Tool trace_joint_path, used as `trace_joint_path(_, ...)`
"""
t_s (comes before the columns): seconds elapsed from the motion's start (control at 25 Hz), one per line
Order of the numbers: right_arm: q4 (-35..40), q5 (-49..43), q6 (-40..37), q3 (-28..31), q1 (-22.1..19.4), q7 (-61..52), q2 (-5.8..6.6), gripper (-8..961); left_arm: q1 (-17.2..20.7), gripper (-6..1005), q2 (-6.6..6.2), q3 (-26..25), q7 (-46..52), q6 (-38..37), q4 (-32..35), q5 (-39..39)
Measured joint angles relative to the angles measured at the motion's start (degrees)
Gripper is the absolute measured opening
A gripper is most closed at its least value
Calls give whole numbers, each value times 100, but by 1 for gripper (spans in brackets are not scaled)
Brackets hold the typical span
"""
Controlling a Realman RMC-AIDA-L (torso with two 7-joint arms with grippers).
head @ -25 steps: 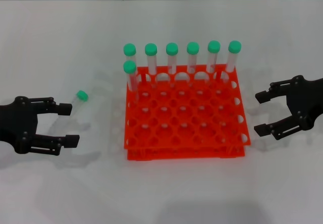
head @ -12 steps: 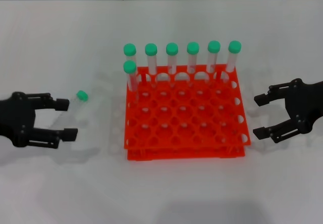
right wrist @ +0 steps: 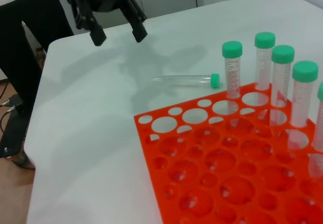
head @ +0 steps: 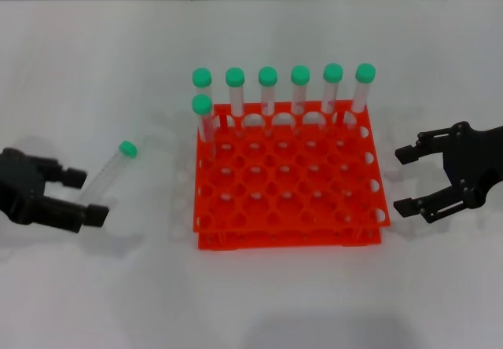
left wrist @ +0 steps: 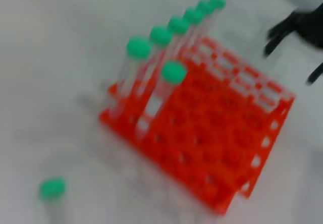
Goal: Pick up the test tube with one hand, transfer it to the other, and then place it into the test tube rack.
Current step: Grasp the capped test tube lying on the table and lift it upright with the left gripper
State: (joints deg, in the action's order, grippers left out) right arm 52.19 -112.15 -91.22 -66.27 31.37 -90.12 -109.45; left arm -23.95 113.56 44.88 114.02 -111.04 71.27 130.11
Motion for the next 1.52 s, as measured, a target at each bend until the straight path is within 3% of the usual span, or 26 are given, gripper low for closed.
trace_joint_path(0.28, -25, 0, 10, 0, 0, 72, -29, 869, -333, 860, -40, 305, 1219, 4, 167, 1158)
trace_joint_path(0.64, -6, 0, 157, 0, -4, 150, -88, 869, -639, 860, 116, 421, 1846, 289, 113, 2179)
trace_joint_path(1.08, -23, 0, 209, -1, 19, 202, -178, 869, -816, 860, 237, 933, 1929, 1249, -609, 2516)
trace_joint_path(1.52, -34, 0, 233, 0, 0, 213, -199, 868, -1023, 859, 341, 987, 2011, 1845, -1027, 2850)
